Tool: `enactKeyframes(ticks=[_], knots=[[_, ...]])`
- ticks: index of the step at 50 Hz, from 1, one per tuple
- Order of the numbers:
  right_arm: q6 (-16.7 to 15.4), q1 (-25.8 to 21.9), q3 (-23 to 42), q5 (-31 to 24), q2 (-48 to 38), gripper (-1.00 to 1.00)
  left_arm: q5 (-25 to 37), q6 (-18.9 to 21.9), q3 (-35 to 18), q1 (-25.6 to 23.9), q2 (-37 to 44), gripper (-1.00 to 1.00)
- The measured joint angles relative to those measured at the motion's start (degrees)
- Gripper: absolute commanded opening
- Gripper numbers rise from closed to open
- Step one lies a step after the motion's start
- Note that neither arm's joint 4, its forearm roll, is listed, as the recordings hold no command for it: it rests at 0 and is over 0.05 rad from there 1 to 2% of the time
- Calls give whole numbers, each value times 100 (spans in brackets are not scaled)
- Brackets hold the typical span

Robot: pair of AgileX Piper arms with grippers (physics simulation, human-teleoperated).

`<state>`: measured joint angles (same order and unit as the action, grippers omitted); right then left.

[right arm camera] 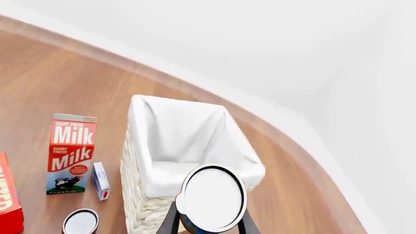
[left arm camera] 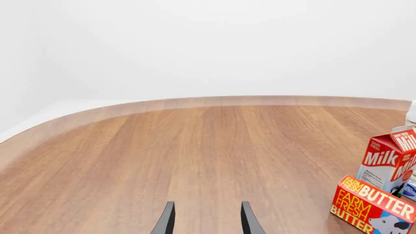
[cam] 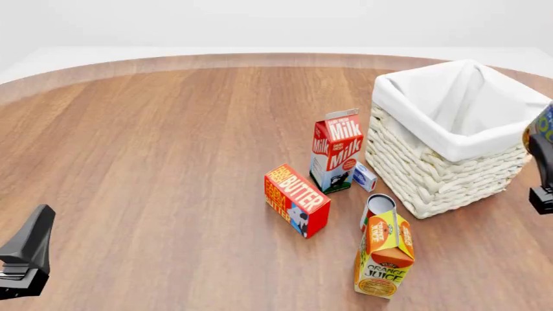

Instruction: Pick up the alphabet soup, and put it in the basket.

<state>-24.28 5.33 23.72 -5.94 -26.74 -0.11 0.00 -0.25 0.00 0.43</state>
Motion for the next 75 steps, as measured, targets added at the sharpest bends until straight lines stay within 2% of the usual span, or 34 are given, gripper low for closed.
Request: enactKeyframes(ticks=[36,75], knots=[[-26,-137,1067,-104,-762,-100,0,0,0,0,0,100],[606,-368,1944,131,-1958,-100,0,0,0,0,0,100]])
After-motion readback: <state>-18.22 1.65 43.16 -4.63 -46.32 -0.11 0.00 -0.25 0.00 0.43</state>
